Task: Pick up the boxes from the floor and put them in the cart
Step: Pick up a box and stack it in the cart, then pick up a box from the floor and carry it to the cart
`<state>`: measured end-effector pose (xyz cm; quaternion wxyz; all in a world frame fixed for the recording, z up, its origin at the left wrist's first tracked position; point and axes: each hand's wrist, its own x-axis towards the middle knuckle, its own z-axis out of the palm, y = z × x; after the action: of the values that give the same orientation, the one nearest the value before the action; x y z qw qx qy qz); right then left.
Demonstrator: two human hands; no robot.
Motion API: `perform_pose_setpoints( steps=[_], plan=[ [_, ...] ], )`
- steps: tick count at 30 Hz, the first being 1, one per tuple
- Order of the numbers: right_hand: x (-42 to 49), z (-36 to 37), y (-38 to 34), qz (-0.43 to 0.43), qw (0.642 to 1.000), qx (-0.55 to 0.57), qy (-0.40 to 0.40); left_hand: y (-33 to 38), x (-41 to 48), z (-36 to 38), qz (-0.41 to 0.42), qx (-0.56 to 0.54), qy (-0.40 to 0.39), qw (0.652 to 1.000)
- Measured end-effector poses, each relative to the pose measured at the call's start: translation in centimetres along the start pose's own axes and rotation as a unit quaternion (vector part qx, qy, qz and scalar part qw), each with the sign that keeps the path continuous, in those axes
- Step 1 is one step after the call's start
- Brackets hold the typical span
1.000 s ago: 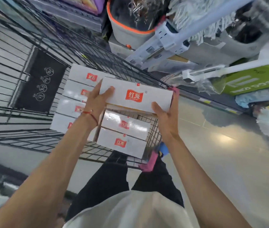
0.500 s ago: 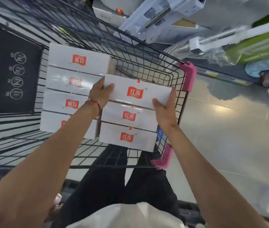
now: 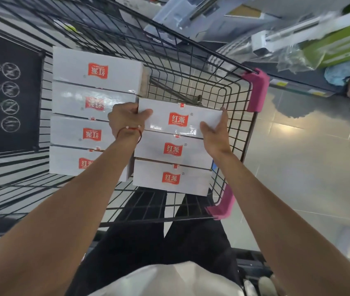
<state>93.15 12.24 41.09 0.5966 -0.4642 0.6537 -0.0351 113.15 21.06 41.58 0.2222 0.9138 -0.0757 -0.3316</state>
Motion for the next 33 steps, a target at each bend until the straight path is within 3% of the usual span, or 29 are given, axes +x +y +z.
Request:
perform_pose_setpoints(
  steps=[8, 17, 25, 33],
  plan=[
    [-1.2, -0.2, -0.4, 0.0, 0.999, -0.037, 0.002, -0.1, -1.6, -0.9, -0.02, 0.003, 0.055, 0.998],
    [-7.5, -1.8, -0.9, 0.004, 0.999, 0.02, 0.034, -0.6, -5.4, -2.6, -0.092, -0.151, -0.035, 0.984],
    [-15.1, -6.7, -1.1, -0.054, 0.99, 0.117, 0.065, 2.5, -13.9, -3.0, -0.033, -0.182, -0.146, 0.972],
    [-21.2, -14.9, 4.1, -0.064, 0.964, 0.232, 0.109, 5.8, -25.9, 0.8, 0.057, -0.185, -0.219, 0.956]
  ],
)
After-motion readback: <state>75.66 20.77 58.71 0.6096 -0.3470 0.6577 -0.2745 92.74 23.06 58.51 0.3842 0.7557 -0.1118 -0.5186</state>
